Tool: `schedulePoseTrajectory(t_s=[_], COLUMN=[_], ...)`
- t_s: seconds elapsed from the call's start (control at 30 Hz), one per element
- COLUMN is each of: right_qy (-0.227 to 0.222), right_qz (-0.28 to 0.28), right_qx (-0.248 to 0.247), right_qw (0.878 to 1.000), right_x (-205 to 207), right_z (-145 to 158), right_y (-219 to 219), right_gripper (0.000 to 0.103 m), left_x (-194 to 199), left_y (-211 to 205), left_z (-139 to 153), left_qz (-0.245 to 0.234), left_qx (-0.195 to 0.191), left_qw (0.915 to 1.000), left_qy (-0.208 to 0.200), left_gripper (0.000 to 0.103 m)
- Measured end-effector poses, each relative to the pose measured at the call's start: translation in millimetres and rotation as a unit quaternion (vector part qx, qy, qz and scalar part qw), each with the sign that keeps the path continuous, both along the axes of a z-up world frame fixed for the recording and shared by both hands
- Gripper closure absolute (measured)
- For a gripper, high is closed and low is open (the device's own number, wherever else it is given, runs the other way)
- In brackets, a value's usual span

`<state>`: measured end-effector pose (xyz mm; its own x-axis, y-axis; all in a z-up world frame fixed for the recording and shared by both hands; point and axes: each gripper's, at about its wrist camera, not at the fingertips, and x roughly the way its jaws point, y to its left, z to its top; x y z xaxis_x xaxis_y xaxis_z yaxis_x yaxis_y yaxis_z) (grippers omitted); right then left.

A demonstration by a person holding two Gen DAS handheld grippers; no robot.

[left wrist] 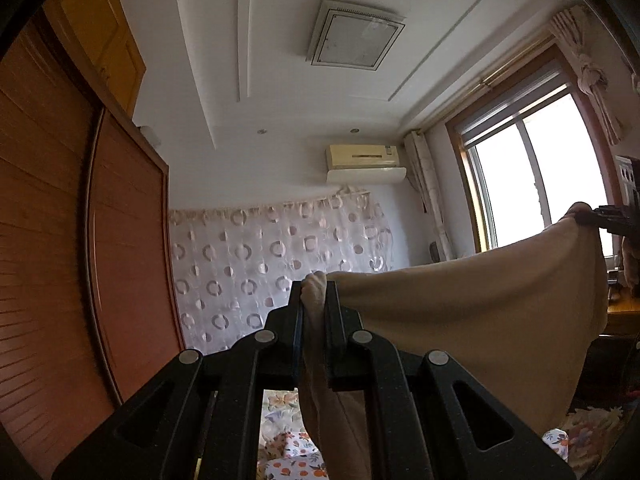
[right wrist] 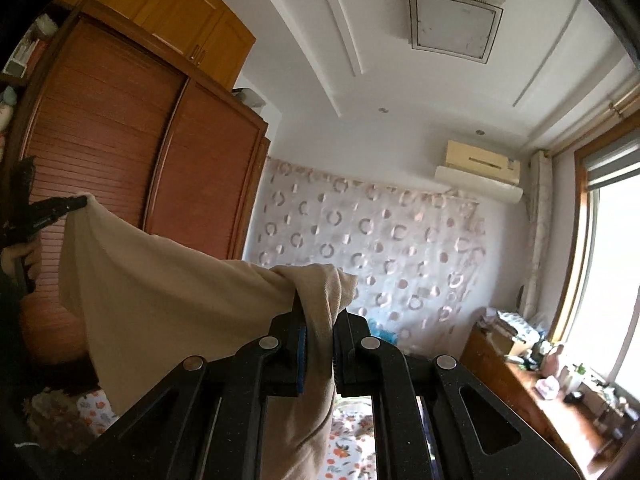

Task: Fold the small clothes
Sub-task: 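Lift the beige shirt high with both grippers, stretching it between them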

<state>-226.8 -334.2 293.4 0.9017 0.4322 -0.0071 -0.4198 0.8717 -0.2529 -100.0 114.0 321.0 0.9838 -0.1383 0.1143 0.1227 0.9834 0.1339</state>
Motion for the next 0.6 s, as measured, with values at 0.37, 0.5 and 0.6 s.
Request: schedulePoseTrajectory(t_s=[0.37,0.5,0.6], right_qy=[0.003,0.004,0.016], right_qz=[-0.013,-0.015,-0.016], right_qx=[-0.030,-0.037,-0.042], right_qw=[0.999,0.999,0.999], right_x=[20.7,26.5,39.2], right_z=[-12.1,-12.3,-15.5], right_y=[16.8,14.4,17.8], right_gripper=[0.093,0.093,0.093], left_x=[-8.7,-0.6,14.0], left_y=[-3.6,-4.1,-3.4], left_z=[2.7,2.2,-2.6], left_qz=[0.000,0.004,0.010], left_qx=[-0.002,0.001,0.004], left_qw=[1.0000,1.0000,0.9999], left_qy=[-0.007,-0.002,0.011], left_gripper=[0.094,0.094,0.094])
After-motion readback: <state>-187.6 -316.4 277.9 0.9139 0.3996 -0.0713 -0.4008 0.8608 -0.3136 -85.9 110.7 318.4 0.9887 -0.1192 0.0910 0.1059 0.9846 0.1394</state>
